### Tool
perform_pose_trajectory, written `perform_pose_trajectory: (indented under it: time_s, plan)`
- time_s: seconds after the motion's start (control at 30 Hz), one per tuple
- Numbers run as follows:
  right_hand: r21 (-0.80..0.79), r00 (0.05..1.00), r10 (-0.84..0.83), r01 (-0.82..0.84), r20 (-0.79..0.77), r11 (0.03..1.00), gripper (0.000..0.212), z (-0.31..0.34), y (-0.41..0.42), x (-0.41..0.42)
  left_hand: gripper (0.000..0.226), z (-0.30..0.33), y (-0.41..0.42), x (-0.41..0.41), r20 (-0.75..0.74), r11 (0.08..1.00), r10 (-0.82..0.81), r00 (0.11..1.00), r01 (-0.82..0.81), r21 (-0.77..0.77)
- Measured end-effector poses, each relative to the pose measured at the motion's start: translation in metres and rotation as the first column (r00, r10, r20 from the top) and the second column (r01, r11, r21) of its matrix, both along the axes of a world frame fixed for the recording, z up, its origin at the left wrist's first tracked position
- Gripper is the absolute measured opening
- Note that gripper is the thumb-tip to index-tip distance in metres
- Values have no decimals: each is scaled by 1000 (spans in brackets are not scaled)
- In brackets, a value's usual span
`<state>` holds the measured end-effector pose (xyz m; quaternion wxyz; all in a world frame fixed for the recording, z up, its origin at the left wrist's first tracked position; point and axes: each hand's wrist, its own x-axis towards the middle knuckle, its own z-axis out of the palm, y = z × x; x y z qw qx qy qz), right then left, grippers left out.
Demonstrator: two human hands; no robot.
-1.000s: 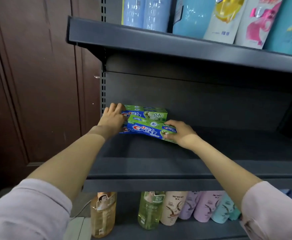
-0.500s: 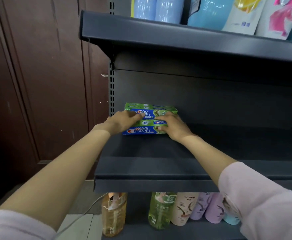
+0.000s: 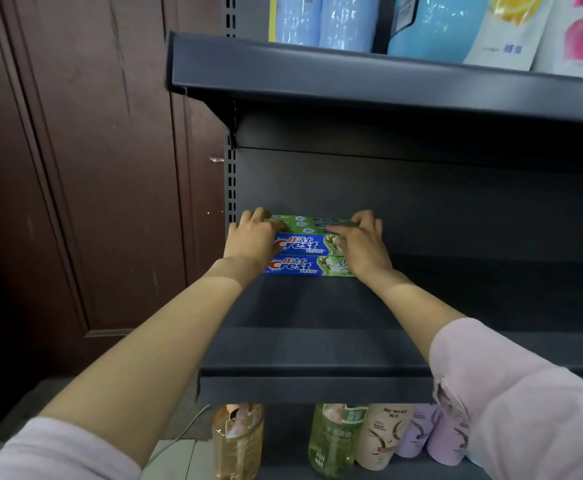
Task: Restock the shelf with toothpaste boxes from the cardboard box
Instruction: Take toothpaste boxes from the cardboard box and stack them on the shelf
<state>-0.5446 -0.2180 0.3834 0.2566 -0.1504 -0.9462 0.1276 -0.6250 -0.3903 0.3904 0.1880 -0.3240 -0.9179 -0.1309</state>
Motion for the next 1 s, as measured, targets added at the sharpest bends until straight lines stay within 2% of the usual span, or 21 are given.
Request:
perform_pose_trajectory:
  time_s: [0.13,0.3,0.47,0.53,0.6,0.67,0.87,0.93,1.0]
  plan:
    - [49,997,50,-53,57,997,45,-8,3,-2,49,-7,5,-2,54,999,46,998,-46,4]
    - [37,986,90,-96,143,995,55,-7,3,7,51,-8,17,9,64,994,103,993,-105,32]
    - [-45,994,106,-107,-25,993,45,6,-3,36,47,-1,23,36,-51,994,30,998,-25,109]
    - [-85,993,61,-70,-102,994,34,13,-3,60,41,4,26,55,-31,985,-7,999,12,171]
    - [-117,985,18,-38,-174,992,28,16,0,93,35,7,35,79,55,973,-68,996,54,225]
    - [-140,988,-37,15,-153,990,26,12,6,133,31,5,49,114,120,962,-154,981,120,247]
    - [-105,945,-326,327,21,939,27,-38,46,276,20,-31,116,242,108,859,-472,875,430,278]
    - [-110,901,-420,431,105,896,27,-71,63,324,21,-58,145,286,178,836,-538,824,494,241]
    - [-165,846,-495,527,197,834,27,-111,81,370,20,-95,175,325,319,823,-568,759,536,191]
